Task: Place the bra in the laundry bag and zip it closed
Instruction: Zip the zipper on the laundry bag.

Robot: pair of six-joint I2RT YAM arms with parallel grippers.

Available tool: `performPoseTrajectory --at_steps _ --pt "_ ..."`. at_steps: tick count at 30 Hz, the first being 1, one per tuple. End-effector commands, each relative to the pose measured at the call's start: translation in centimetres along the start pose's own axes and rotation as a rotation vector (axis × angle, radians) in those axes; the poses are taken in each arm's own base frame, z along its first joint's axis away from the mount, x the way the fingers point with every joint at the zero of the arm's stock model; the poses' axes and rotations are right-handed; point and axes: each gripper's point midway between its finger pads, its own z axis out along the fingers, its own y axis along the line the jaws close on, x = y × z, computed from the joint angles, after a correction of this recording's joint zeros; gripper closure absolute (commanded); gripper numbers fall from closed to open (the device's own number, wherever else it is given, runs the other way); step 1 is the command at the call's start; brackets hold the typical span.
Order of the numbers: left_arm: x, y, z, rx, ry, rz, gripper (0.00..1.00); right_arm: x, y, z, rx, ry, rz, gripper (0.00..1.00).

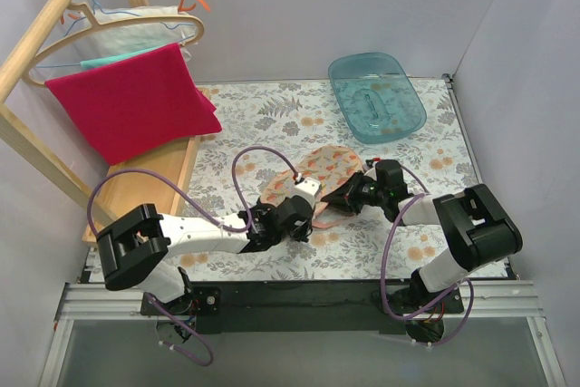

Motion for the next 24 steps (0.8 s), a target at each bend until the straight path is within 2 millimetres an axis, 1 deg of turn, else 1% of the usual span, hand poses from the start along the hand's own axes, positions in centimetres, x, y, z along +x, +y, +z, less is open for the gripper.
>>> performPoseTrajectory --at_steps 1,9,13,14,17,19,22,23,24 --pt "0.7 1.4 -1.3 -0.047 0.003 -0.001 1.00 -2.0 1.7 -0.7 -0.056 -0.096 -0.065 0.83" --pt "1.7 2.7 -1.8 -0.089 0.018 -0.006 1.00 -3.0 1.1 -1.5 -0.052 -0.133 -0.060 0.84" --pt "2.2 3.6 -2.1 -0.121 0.025 0.007 1.00 -3.3 0.8 -1.5 -0.038 -0.122 -0.073 0.84" --pt "2.3 3.8 -2.1 -0.128 0.028 0.013 1.00 -3.4 0.7 -1.4 -0.032 -0.118 -0.073 0.87" --pt "2.5 4.4 -2.4 -0.144 0.026 0.024 1.00 -3.8 0.4 -1.4 -0.013 -0.118 -0.092 0.87" --pt "2.8 4.7 -2.6 -0.151 0.030 0.028 1.00 -4.2 0.9 -1.3 -0.011 -0.119 -0.129 0.87" --pt "2.9 5.0 -2.8 -0.162 0.029 0.033 1.00 -4.5 0.6 -1.0 0.020 -0.103 -0.151 0.87" --pt "2.8 5.0 -2.8 -0.163 0.029 0.034 1.00 -5.0 1.1 -0.7 0.017 -0.099 -0.190 0.87" --pt "2.8 5.1 -2.8 -0.165 0.028 0.034 1.00 -4.9 1.0 -0.7 0.027 -0.081 -0.196 0.87"
